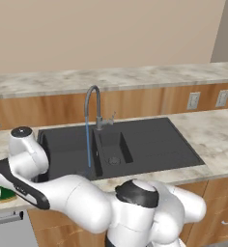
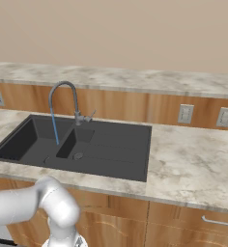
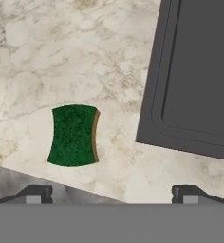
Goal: Soak the sponge with water for a few seconds and then drop it inside the sink.
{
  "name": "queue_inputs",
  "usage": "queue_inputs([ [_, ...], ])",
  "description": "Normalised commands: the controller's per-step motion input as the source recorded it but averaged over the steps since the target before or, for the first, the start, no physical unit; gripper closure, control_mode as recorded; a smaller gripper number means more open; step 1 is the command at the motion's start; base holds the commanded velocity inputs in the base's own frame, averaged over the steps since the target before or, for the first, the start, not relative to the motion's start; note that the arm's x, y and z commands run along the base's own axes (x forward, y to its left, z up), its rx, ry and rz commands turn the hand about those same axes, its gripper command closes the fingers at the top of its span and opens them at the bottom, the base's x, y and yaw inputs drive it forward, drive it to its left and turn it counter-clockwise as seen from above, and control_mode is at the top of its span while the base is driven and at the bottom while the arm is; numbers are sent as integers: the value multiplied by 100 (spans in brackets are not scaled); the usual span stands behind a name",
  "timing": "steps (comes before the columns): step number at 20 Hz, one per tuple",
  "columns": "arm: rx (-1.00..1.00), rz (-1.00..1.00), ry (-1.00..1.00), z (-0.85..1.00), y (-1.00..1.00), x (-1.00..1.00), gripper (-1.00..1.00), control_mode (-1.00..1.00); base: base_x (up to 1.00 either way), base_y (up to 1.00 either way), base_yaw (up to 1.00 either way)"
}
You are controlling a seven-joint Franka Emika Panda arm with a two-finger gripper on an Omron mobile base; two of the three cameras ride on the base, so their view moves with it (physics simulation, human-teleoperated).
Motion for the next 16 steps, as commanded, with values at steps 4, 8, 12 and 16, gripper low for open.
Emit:
queue_inputs([
  [4,1,5,1,-9,26,0,-100,-100,0,0,0],
  [8,0,6,0,-28,29,2,-100,-100,0,0,0],
  [12,0,7,0,-18,27,10,-100,-100,0,0,0],
  [16,0,5,0,-9,17,15,-100,-100,0,0,0],
])
